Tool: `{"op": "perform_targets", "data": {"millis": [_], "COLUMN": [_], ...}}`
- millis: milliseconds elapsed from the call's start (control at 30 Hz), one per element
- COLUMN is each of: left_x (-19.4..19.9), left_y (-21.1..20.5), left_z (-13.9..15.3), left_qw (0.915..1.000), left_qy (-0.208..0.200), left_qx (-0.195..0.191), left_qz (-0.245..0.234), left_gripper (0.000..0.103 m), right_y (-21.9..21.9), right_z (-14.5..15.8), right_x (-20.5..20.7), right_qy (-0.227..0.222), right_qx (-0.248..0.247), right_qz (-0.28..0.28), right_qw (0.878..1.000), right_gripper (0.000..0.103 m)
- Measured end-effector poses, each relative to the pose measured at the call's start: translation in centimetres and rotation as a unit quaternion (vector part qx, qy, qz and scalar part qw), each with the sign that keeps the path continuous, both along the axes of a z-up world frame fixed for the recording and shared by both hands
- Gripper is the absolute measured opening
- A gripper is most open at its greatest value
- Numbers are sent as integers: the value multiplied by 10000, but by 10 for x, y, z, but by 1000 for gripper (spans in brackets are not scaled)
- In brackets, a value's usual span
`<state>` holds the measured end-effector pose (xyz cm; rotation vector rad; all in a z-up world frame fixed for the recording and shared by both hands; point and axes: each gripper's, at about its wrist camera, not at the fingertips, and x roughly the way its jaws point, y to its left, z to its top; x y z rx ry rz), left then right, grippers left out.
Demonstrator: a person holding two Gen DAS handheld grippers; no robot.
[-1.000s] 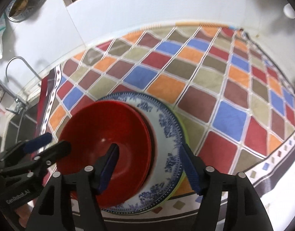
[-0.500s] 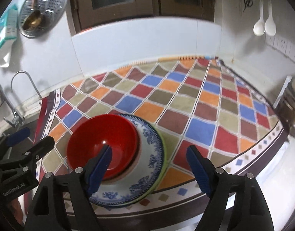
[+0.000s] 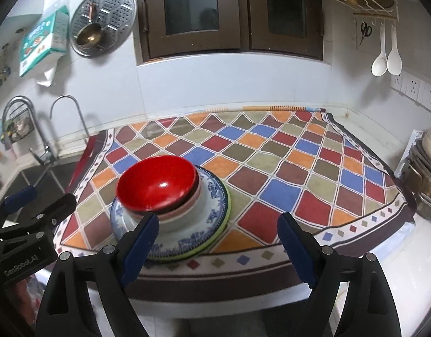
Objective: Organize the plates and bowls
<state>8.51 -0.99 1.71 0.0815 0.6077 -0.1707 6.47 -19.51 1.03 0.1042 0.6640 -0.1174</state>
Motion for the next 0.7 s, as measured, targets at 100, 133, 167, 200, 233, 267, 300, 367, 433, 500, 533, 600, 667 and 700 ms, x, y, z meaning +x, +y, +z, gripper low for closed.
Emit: {"op": "perform_targets", "data": {"millis": [100, 133, 167, 200, 233, 267, 300, 367, 433, 500, 533, 600, 667, 700], "left_x": [-17, -22, -28, -32, -37, -41, -46, -56, -62, -70, -73, -80, -85, -88], "left_y": [0, -1, 0, -1, -1, -2, -2, -3, -3, -5, -6, -6, -7, -7], "left_z": [1, 1, 2, 2, 2, 2, 2, 3, 4, 6, 7, 9, 10, 10], "left_qw": [10000, 9999, 9999, 9998, 9998, 9998, 9997, 9997, 9996, 9995, 9995, 9993, 9993, 9993], "left_qy": [-52, -61, -75, -82, -90, -97, -99, -105, -136, -177, -197, -237, -252, -257], "left_qx": [-9, -18, -39, -45, -44, -46, -53, -81, -74, -54, -47, -39, -44, -47], "left_qz": [77, 106, 131, 147, 170, 183, 205, 216, 229, 245, 253, 274, 277, 282], "left_gripper": [97, 97, 98, 98, 100, 100, 101, 101, 103, 103, 103, 103, 103, 103], "right_y": [-3, -4, -4, -4, -5, -6, -6, -7, -8, -9, -10, -12, -13, -14], "right_z": [3, 4, 5, 6, 6, 7, 8, 10, 12, 13, 14, 15, 16, 16], "right_x": [-16, -21, -27, -32, -37, -43, -47, -57, -64, -72, -76, -83, -91, -92], "right_qy": [-113, -145, -182, -211, -237, -264, -284, -337, -370, -410, -427, -453, -480, -484], "right_qx": [-31, -40, -54, -71, -77, -86, -94, -93, -104, -106, -103, -92, -70, -70], "right_qz": [61, 74, 93, 101, 110, 123, 138, 164, 176, 186, 190, 189, 181, 185], "right_qw": [9999, 9999, 9998, 9997, 9996, 9995, 9995, 9993, 9991, 9989, 9989, 9988, 9987, 9986], "right_gripper": [87, 87, 87, 88, 89, 89, 89, 89, 89, 89, 89, 89, 89, 89]}}
